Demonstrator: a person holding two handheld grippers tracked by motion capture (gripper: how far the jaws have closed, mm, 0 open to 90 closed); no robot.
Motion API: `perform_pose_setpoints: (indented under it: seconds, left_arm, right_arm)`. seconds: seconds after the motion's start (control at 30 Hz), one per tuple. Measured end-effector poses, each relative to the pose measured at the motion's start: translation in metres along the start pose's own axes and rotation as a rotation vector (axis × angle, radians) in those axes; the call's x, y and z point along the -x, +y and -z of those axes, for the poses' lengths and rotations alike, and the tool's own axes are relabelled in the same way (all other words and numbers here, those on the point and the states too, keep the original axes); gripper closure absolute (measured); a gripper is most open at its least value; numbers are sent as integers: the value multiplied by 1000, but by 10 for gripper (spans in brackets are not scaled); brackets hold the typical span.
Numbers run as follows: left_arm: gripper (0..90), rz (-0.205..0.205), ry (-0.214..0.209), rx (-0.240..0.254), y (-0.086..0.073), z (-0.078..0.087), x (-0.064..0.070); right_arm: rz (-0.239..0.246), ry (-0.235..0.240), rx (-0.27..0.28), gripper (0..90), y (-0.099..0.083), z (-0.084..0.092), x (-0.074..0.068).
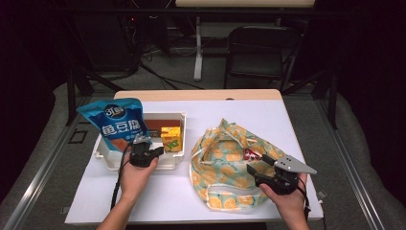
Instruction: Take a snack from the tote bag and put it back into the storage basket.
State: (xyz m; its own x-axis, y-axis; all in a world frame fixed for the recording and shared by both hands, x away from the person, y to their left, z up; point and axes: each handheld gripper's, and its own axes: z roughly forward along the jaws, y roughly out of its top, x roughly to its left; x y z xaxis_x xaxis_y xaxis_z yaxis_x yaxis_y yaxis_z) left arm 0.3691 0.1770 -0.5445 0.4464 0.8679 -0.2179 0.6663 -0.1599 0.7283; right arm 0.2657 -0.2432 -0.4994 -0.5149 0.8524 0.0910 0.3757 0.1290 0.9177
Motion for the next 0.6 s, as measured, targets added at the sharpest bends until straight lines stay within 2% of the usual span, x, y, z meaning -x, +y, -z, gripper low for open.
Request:
perform_pose_setpoints:
  seconds: [0.03, 0.07, 0.1, 0.13, 0.2, 0.27, 0.3, 0.4, 0.6]
  left_arm:
    - [900, -6, -11, -4, 0, -2, 2]
    - [900, -5, -4, -7, 1, -3, 3]
    - [900, 3, -1, -8, 2, -6, 2]
    - [900, 22, -19, -17, 4, -8, 1]
    - [900, 24, -28, -27, 7, -11, 2]
    - [900, 25, -12, -32, 10, -16, 5]
    - [900, 30, -18, -37, 11, -18, 5]
    - [900, 59, -10, -11, 13, -24, 4]
    - [900, 82, -33, -28, 22, -33, 9]
  right_arm:
    - [0, 3, -5, 303, 0, 0, 0]
    - [-1, 4, -4, 303, 1, -1, -1]
    - [3, 6, -7, 303, 1, -1, -2]
    - [6, 8, -5, 303, 1, -2, -3]
    - [11, 13, -6, 303, 2, -2, -5]
    - [10, 11, -5, 303, 1, -3, -6]
    - [8, 9, -11, 303, 0, -3, -5]
    - [2, 6, -12, 305, -1, -3, -3]
    - [1, 7, -11, 305, -1, -2, -2]
